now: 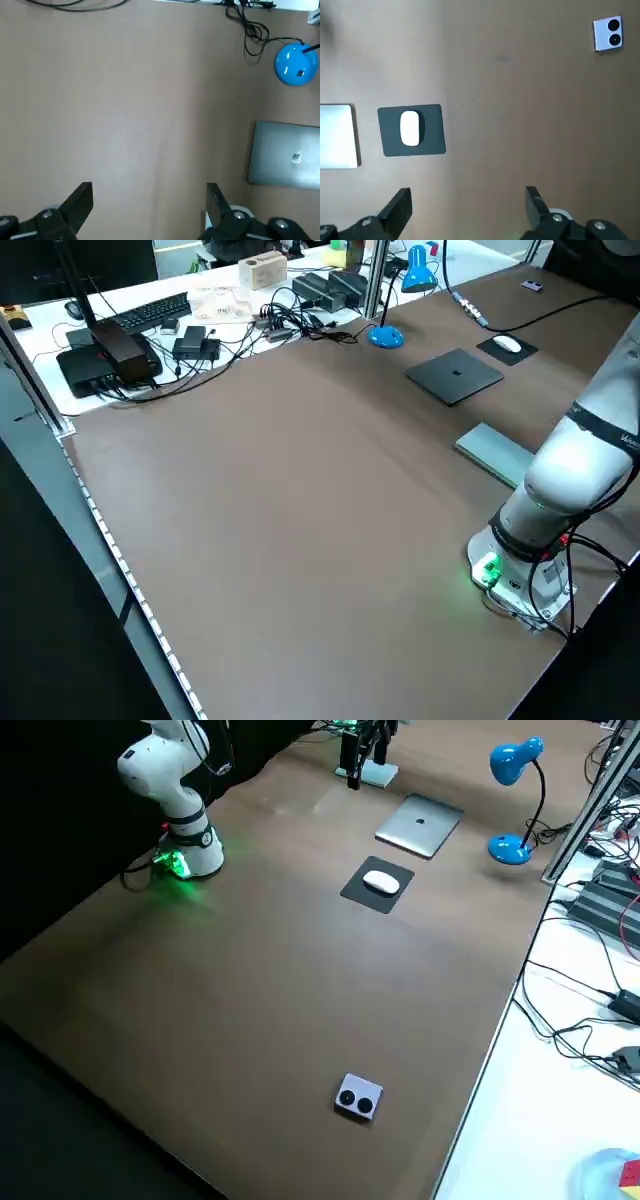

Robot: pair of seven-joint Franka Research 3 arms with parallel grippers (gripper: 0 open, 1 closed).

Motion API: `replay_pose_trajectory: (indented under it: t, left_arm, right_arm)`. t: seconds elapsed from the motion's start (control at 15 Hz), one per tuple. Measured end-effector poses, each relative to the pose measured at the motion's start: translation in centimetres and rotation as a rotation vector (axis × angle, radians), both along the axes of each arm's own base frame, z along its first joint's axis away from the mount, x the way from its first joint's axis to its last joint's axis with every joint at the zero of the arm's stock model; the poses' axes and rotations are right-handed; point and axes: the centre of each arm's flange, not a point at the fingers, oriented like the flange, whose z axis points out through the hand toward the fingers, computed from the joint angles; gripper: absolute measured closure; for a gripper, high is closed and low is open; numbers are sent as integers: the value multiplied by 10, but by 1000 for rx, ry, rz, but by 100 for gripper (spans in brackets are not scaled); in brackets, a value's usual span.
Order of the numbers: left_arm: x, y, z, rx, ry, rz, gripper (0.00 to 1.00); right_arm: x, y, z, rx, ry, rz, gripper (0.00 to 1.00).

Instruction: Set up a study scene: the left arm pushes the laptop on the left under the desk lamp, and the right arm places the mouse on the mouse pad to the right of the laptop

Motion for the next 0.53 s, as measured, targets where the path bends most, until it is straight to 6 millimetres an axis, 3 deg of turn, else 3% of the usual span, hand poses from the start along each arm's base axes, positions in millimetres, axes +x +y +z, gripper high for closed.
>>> replay_pose_trajectory:
  t: [0.53]
  left_arm:
    - [0, -3, 1, 9, -6, -80, 0]
  right_arm:
    - [0, 0, 0, 0, 1, -2, 0]
